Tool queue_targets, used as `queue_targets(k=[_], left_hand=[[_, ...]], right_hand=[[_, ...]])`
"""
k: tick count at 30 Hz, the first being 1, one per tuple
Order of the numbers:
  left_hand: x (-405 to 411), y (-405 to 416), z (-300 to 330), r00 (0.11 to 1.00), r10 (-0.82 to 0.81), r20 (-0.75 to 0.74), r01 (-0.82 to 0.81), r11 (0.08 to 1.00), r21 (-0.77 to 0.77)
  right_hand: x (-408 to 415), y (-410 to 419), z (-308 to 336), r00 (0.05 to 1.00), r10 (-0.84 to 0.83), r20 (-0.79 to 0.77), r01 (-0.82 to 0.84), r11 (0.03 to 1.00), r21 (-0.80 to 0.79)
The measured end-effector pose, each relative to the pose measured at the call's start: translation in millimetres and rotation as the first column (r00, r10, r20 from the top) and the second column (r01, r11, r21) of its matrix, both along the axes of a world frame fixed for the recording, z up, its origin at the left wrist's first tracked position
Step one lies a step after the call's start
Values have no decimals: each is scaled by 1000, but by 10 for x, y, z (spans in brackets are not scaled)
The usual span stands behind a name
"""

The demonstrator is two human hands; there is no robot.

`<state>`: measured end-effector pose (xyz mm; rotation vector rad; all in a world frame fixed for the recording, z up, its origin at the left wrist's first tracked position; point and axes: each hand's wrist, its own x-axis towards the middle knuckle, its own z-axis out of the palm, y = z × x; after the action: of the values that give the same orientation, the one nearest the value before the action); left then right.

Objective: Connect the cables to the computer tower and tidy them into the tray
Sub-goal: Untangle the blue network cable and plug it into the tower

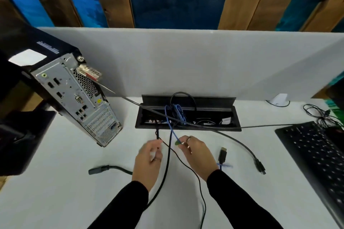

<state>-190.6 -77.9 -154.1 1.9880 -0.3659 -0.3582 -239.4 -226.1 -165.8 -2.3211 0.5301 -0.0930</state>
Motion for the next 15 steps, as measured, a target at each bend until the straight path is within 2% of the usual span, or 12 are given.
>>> queue_targets(k=[2, 4, 7, 11, 15], left_hand=[[-152, -83, -21, 974, -68, -216, 52, 996, -77], [-294, -195, -2, 915, -212, -342, 205, 977, -59], [-423, -322, 18, 870, -337, -358, 352, 936, -26], [-468, -393, 73, 883, -340, -323, 339, 939, -62], [-465, -381, 112, 884, -320, -342, 306, 947, -95]], right_hand=[[-59, -36, 168, 998, 4, 63, -9, 997, 75], [-97, -81, 363, 995, -4, 96, -16, 978, 209], [-116, -145, 653, 986, -25, 162, -39, 925, 378], [-115, -193, 867, 979, -32, 200, -63, 891, 450], [-117, -234, 1004, 966, -39, 257, -83, 890, 448]])
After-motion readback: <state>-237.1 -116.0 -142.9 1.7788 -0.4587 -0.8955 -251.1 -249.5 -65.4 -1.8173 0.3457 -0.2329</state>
